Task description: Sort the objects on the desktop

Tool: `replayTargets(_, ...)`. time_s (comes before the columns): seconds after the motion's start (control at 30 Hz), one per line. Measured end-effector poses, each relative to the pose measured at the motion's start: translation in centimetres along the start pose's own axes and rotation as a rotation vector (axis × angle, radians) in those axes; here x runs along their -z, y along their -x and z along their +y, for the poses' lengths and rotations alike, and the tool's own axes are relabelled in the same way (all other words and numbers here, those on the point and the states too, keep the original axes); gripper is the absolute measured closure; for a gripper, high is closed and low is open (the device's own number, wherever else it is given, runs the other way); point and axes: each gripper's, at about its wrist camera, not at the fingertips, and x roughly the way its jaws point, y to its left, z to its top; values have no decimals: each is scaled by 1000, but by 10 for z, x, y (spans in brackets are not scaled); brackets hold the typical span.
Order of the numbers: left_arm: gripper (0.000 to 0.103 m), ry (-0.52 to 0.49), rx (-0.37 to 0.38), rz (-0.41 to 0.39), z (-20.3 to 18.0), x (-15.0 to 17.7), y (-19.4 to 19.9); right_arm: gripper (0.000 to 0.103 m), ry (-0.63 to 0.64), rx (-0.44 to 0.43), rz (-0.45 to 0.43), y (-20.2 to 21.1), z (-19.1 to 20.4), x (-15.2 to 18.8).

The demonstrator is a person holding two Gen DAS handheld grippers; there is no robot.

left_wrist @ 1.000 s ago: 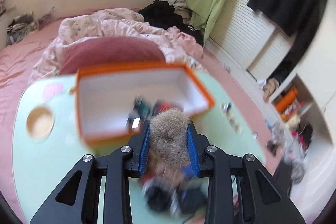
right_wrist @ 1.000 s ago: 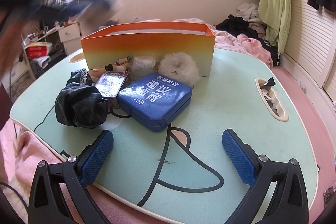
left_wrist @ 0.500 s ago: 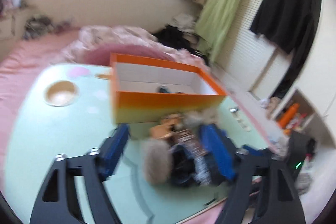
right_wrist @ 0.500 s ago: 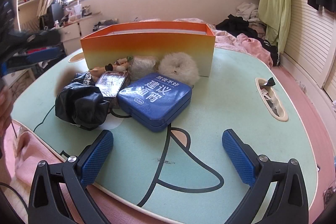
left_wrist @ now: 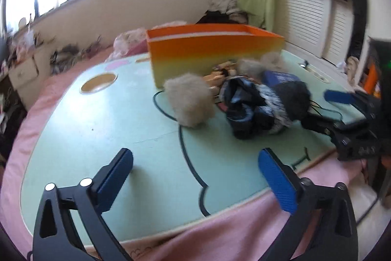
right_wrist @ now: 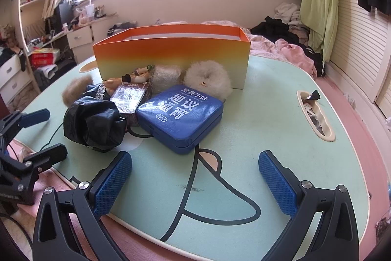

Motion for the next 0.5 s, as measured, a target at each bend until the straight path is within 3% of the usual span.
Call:
replayTargets(0.3, 0, 9, -19, 56, -7, -14, -13, 0, 1, 1, 0, 0, -1, 1)
replayTargets(0.5, 0, 3, -2, 20, -8, -13, -15, 0, 1, 1, -1, 0, -1, 0)
